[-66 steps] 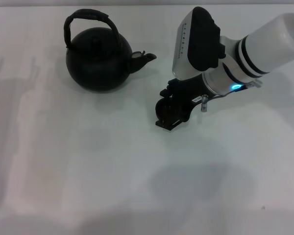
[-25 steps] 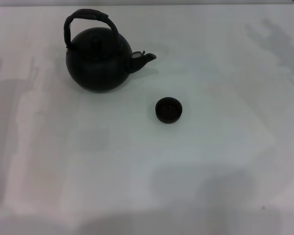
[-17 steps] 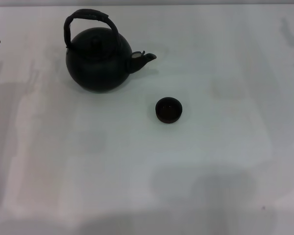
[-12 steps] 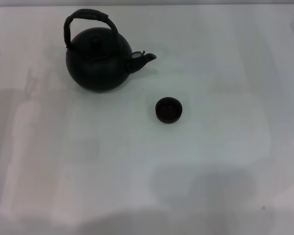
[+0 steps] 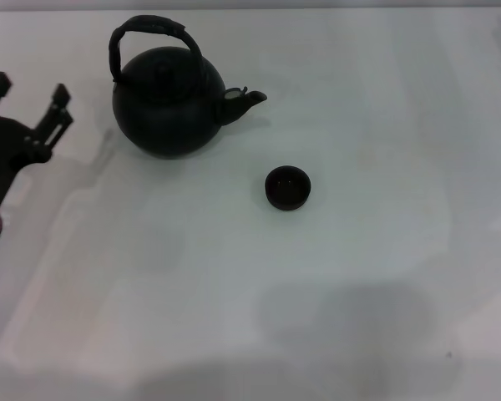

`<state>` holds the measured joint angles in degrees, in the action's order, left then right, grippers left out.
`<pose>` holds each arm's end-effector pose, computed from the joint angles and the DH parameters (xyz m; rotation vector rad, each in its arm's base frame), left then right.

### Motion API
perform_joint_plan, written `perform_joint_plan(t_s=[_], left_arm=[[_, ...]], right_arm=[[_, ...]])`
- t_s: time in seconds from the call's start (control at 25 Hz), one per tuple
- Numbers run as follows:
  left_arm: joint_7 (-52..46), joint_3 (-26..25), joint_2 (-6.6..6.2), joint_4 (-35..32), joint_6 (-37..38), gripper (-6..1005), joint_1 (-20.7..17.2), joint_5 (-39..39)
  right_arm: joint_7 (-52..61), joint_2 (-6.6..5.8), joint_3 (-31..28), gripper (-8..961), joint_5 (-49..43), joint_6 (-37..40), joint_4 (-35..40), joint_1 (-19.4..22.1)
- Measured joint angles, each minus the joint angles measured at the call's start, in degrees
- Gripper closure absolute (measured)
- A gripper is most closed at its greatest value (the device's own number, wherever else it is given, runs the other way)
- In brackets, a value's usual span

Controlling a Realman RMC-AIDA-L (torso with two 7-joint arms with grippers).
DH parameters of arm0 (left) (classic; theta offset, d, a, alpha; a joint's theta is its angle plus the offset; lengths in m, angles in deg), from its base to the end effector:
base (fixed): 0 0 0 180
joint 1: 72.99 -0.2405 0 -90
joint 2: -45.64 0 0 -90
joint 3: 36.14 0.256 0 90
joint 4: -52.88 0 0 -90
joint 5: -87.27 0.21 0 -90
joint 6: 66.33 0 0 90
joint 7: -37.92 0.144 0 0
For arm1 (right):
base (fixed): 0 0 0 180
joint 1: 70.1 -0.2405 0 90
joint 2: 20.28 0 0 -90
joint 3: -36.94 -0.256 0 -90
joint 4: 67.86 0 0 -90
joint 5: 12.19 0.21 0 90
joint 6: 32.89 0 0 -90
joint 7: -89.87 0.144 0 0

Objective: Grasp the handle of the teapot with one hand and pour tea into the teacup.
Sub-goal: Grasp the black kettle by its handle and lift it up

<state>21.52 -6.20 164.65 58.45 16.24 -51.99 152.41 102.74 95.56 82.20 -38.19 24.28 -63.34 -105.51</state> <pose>-0.3381 0.2701 -0.0249 -1.7340 -0.5355 -0.8188 0.3360 0.3989 0.0566 -1.4425 0.5473 0.6095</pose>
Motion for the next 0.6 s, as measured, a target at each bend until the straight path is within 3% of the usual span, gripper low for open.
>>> perform_joint_plan(t_s=[0.2,0.6], left_arm=[[0.6,0.4,-0.01,0.0,-6.2,168,3.6,1.5],[1.0,0.5,0.07,-1.8,-11.1,168,7.5,1.5]], right_arm=[[0.3,0.00,0.4,89,-0.1,0.0,0.0,0.0],[0.7,0.14,0.4,90,0.1,-0.1,-0.2,0.4]])
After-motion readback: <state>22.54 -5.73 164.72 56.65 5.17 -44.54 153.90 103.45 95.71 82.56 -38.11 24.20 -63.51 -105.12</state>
